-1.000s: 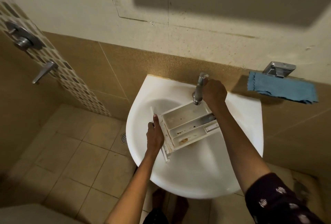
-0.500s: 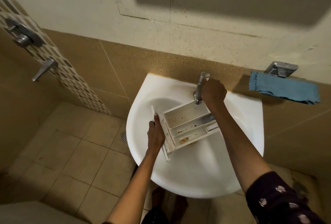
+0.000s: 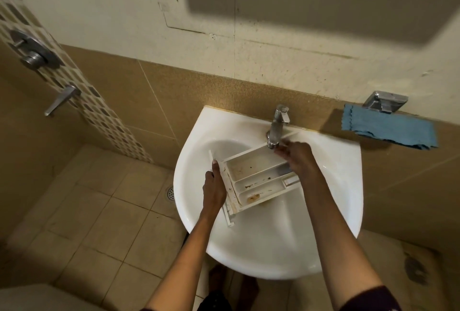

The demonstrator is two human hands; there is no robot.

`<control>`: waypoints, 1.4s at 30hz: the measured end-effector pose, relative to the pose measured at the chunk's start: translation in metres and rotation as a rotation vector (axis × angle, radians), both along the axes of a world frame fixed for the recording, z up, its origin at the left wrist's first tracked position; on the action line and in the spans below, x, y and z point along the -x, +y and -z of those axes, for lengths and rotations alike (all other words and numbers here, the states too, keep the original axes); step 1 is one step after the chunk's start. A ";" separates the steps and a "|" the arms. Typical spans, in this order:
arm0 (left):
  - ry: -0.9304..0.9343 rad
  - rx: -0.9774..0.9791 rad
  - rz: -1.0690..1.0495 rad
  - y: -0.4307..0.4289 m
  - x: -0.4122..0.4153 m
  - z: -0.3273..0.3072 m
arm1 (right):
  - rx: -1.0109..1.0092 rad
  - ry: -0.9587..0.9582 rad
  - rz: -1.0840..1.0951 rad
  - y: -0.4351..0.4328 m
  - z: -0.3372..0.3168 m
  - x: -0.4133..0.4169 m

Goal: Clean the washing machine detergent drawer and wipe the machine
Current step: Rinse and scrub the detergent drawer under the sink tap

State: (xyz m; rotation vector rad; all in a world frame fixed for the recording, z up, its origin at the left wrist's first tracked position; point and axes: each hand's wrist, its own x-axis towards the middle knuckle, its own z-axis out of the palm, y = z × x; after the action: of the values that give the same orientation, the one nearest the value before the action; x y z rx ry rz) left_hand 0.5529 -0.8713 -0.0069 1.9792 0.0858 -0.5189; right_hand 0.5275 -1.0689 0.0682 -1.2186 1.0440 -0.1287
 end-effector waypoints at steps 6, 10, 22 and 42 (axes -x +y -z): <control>0.019 0.045 0.000 -0.002 -0.001 0.011 | -0.141 0.089 -0.140 0.009 0.001 -0.009; 0.097 0.098 0.017 -0.002 -0.005 0.018 | 0.264 0.251 -0.399 0.011 0.019 -0.015; 0.172 0.155 -0.030 -0.006 -0.004 0.011 | 1.094 0.393 -1.064 0.079 0.039 -0.004; 0.123 0.018 0.102 -0.020 -0.003 -0.010 | 0.985 0.361 -1.252 0.052 0.025 -0.006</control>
State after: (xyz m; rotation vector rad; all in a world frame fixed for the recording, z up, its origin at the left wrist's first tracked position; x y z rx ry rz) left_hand 0.5560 -0.8914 0.0034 1.9401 0.0568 -0.7052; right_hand 0.5333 -1.0172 0.0429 -2.6635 0.2847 0.6468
